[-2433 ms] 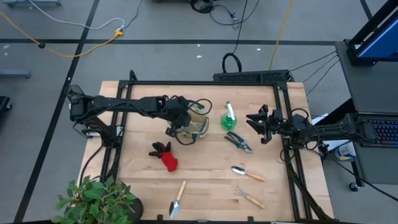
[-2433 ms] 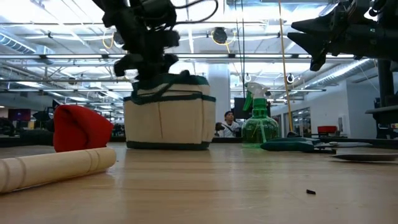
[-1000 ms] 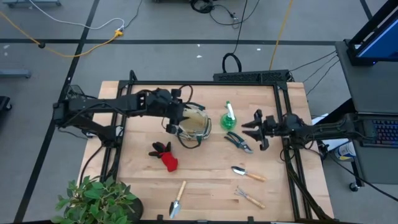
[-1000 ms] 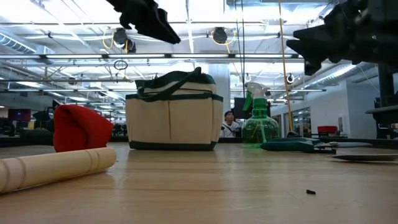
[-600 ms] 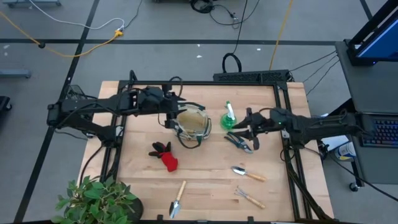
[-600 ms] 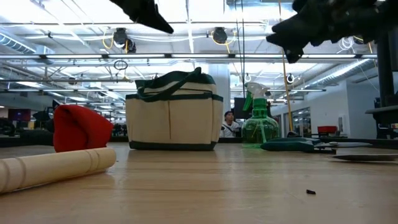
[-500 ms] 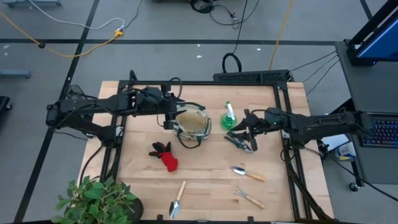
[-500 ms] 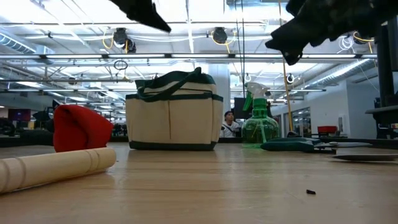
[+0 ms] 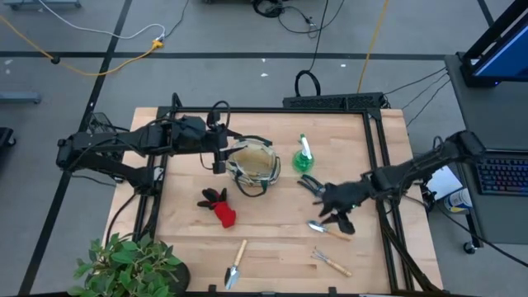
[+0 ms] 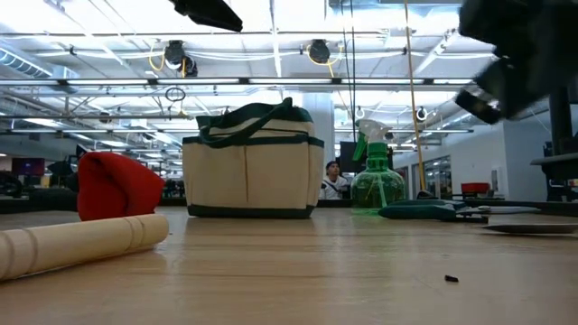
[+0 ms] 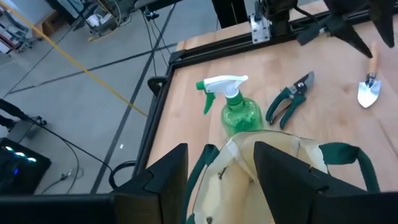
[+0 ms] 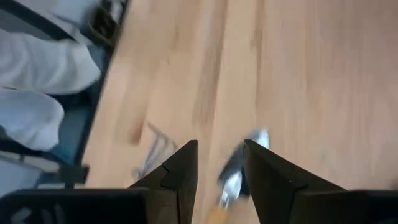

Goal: Pick & Place Garden tools in Gardening bag
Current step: Put the right brown trowel into the light brown gardening bag

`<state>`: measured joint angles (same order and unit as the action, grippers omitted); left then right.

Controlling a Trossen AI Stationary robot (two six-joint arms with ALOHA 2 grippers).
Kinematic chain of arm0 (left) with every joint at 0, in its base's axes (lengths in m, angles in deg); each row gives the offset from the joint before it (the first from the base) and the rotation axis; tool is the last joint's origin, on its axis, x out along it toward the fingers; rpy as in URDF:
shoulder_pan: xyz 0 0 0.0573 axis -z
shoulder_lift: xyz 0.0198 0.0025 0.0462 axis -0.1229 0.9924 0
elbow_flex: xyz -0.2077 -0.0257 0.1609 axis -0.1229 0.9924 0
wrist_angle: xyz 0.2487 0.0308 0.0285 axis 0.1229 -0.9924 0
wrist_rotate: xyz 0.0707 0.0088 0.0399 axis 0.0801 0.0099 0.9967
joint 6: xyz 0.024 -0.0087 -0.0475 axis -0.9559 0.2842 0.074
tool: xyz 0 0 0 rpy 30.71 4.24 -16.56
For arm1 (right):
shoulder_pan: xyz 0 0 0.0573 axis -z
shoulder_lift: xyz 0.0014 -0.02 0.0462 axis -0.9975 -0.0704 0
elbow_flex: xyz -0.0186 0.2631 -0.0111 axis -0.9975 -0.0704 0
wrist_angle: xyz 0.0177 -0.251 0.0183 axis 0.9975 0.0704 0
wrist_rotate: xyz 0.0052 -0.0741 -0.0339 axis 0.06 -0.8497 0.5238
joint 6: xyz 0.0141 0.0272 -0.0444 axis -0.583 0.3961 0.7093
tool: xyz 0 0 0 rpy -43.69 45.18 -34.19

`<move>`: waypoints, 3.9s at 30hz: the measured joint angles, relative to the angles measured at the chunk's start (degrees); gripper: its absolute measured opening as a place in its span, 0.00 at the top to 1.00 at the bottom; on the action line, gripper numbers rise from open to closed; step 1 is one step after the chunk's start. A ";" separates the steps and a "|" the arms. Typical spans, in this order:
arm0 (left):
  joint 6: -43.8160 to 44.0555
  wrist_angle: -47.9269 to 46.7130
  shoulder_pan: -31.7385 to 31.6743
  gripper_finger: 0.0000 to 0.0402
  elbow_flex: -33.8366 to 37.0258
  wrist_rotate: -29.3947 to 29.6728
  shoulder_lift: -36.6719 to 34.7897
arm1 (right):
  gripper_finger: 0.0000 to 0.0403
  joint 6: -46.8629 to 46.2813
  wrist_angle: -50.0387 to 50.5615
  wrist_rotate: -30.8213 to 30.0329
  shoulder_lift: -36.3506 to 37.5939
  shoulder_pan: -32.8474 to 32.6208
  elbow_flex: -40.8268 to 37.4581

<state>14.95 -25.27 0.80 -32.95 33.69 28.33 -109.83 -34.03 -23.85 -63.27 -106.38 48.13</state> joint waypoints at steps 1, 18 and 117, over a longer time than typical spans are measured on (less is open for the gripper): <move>0.62 -0.02 0.00 0.53 0.00 0.01 0.00 | 0.71 -1.92 1.69 -1.05 -0.36 -1.40 0.00; 5.88 0.04 -0.02 0.53 0.00 0.42 0.13 | 0.71 -24.42 9.91 -8.32 -10.50 -16.89 0.00; 10.23 -15.17 5.35 0.53 0.07 -2.63 5.11 | 0.84 29.72 -50.05 -11.56 -37.34 28.43 14.02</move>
<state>25.18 -40.45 6.15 -32.89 31.06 33.44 -80.11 -84.09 -35.41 -100.60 -77.95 62.15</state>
